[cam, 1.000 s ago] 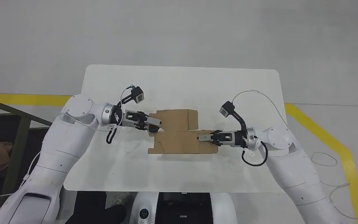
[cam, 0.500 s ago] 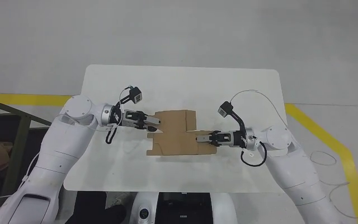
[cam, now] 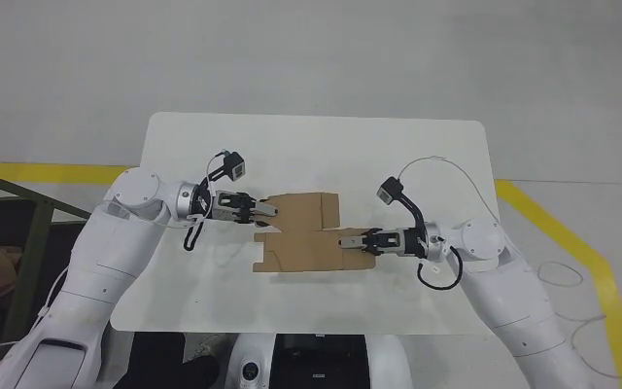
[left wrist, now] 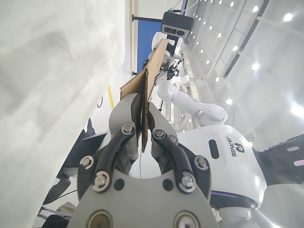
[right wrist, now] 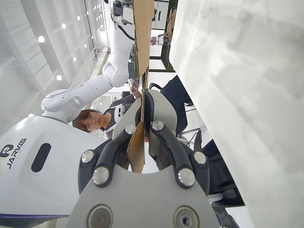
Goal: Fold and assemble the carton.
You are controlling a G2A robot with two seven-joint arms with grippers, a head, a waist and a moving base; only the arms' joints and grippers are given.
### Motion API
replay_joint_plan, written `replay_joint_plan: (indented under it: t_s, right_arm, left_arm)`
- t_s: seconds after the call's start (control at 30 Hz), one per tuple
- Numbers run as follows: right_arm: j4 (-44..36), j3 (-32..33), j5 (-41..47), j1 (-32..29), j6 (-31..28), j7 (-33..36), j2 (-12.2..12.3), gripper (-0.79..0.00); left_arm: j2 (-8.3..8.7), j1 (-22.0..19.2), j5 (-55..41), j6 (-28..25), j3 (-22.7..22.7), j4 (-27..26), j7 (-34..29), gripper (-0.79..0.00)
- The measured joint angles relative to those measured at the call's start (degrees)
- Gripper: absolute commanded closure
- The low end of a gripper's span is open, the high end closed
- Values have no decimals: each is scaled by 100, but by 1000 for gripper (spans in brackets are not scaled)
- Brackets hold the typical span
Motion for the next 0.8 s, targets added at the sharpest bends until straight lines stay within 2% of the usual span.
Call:
replay_joint_plan:
  t_s: [0.13, 0.27, 0.47, 0.5, 0.57, 0.6, 0.63, 0.8]
  right_arm:
    - [-4, -21, -3, 9, -15, -7, 4, 0]
    - [3, -34, 15, 12, -22, -28, 7, 0]
    - [11, -59, 15, 20, -44, -48, 13, 0]
    - [13, -62, 11, 25, -48, -50, 14, -49]
    - [17, -65, 4, 27, -51, -74, 16, -382]
    - [21, -66, 3, 27, -49, -94, 17, -637]
    - [26, -66, 3, 25, -44, -108, 19, -785]
    - [76, -45, -6, 10, -14, -127, 33, -785]
  left_arm:
    - [3, 3, -1, 14, -1, 8, 15, -80]
    - [3, 4, -21, 16, 8, 14, 21, 0]
    - [4, -1, -35, 8, 18, 44, 27, 0]
    - [5, 1, -37, 4, 15, 44, 31, 0]
    - [8, 4, -37, 2, 8, 44, 36, 0]
    - [10, 8, -36, 0, 1, 40, 41, 0]
    - [12, 12, -39, -8, -7, 35, 48, 0]
    - [21, 51, -135, -104, -84, -13, 97, 0]
